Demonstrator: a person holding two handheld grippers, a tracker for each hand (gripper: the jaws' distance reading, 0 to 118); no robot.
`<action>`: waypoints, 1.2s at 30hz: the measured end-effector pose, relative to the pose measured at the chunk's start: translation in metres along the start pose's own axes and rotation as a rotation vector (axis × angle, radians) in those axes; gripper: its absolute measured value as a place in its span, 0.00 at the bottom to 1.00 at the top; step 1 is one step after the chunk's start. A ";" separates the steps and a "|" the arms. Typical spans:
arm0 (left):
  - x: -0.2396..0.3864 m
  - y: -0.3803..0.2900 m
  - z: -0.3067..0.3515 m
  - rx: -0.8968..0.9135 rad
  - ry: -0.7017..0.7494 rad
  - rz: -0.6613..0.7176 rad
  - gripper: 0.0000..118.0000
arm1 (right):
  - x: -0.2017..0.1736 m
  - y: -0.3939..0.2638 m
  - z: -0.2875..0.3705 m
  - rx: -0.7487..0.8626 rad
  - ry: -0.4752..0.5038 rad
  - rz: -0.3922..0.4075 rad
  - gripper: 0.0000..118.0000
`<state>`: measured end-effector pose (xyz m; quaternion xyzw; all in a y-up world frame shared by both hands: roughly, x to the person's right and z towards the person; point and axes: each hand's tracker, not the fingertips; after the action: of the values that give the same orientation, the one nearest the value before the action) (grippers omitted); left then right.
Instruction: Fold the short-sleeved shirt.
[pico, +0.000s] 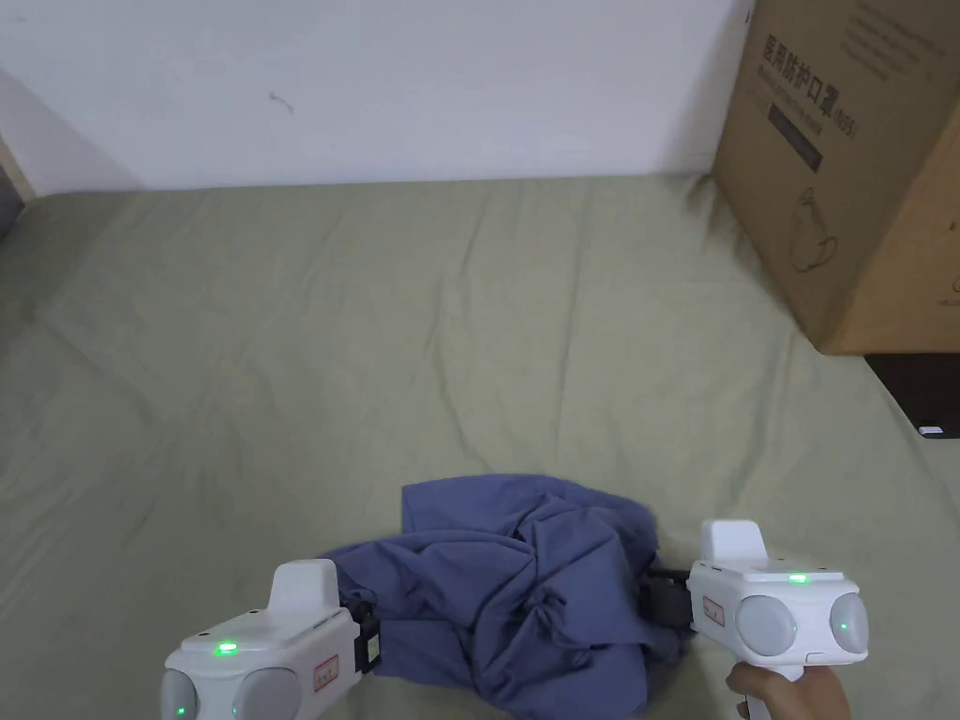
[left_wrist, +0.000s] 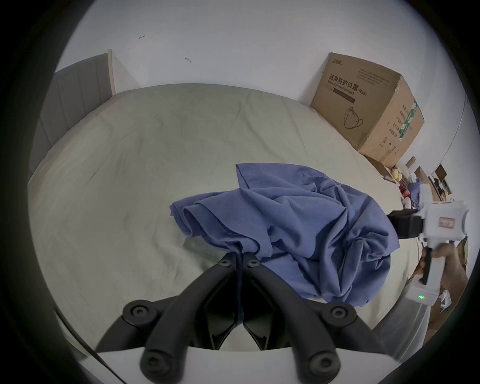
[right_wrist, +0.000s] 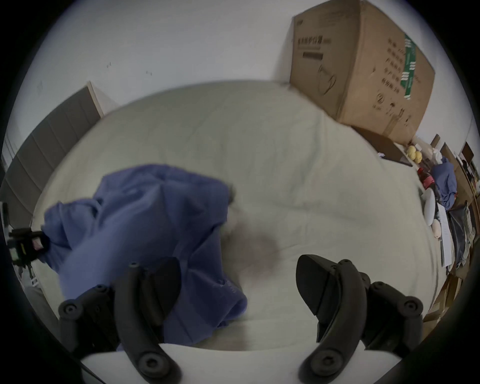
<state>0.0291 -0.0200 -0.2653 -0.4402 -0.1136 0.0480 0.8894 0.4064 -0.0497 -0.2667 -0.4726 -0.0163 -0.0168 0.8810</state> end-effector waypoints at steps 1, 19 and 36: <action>-0.001 -0.001 -0.001 -0.003 0.000 0.001 0.00 | -0.002 -0.001 -0.006 0.008 -0.001 0.003 0.75; -0.011 0.013 0.030 0.085 -0.070 0.114 0.00 | 0.004 0.022 0.116 0.281 0.113 -0.061 0.03; -0.069 0.236 0.158 0.488 0.081 0.057 0.00 | 0.032 0.184 0.254 0.678 0.033 0.070 0.03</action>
<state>-0.0727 0.2323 -0.3707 -0.2168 -0.0503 0.0813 0.9715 0.4433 0.2631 -0.2779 -0.1528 0.0098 0.0122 0.9881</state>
